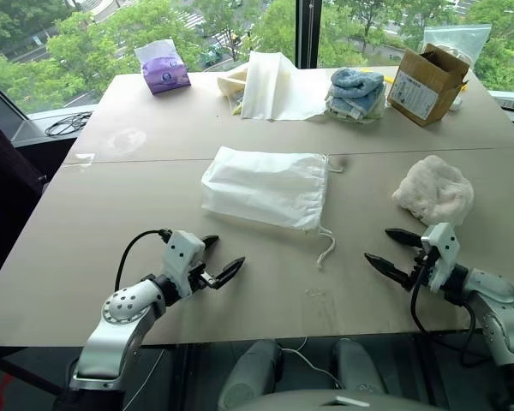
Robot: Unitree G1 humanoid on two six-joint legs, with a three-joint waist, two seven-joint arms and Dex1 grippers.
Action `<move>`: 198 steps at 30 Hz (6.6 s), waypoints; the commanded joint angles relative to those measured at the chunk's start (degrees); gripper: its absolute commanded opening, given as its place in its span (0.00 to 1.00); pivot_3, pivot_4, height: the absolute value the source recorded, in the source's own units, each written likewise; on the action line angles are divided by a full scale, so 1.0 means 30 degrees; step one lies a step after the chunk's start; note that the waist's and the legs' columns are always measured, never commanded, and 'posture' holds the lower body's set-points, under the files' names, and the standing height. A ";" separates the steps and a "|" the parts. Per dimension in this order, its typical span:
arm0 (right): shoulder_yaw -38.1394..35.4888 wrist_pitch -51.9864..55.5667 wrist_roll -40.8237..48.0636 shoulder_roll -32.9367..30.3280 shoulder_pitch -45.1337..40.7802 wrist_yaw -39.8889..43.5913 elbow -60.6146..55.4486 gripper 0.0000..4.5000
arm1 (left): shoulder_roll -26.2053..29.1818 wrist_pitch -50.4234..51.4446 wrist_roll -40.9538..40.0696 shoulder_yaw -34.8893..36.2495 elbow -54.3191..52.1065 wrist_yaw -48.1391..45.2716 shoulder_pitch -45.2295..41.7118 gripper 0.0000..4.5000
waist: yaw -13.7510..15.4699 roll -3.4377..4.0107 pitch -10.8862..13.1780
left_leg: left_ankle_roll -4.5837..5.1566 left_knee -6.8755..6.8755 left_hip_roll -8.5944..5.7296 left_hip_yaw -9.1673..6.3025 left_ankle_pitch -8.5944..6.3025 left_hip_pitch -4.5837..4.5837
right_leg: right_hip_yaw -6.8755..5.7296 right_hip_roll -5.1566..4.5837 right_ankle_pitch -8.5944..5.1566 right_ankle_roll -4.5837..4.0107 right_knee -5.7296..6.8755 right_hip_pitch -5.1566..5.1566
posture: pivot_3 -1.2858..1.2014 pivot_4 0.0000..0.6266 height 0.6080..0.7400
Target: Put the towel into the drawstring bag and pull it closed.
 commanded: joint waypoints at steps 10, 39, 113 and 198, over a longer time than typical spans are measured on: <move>-0.0664 -0.0112 0.0456 -0.0020 -0.0012 -0.0064 -0.0726 1.00 | -0.0122 0.0141 -0.0051 -0.0448 0.0072 -0.0356 0.0081 0.97 | 0.0030 0.0000 0.0000 | -0.0001 0.0000 0.0000 -0.0001 0.0000 -0.0003 | -0.0002 -0.0001 0.0000 0.0000 0.0000 0.0000 | 0.52 0.24 1.00; -0.0966 0.0778 0.2218 0.0012 0.0597 -0.0167 -0.3957 1.00 | -0.6359 0.6640 0.0340 -0.6590 -0.1856 0.4182 -0.9099 0.97 | 0.0020 -0.0064 0.0038 | -0.0012 0.0070 -0.0010 -0.0016 0.0009 -0.0035 | -0.0027 0.0005 0.0004 0.0008 0.0026 0.0005 | 0.52 0.24 1.00; -0.0607 0.0721 0.1695 0.0282 0.0908 -0.1649 -0.4418 1.00 | -0.6150 0.0499 1.5769 -0.6167 0.9609 1.5109 -1.2466 0.97 | 0.0048 -0.0110 0.0065 | -0.0014 0.0201 -0.0016 -0.0021 0.0010 -0.0064 | -0.0040 0.0014 0.0003 0.0017 0.0108 -0.0003 | 0.52 0.24 1.00; -0.1340 0.3050 -0.3622 -0.2285 -0.3652 -0.6889 -0.1011 1.00 | -0.4006 0.7997 1.9718 -0.7450 0.6572 0.8992 -1.8791 0.01 | -0.0033 -0.0123 0.0070 | -0.0016 0.0295 -0.0033 0.0013 0.0016 -0.0333 | -0.0003 0.0012 0.0028 0.0043 0.0183 -0.0255 | 0.52 0.24 1.00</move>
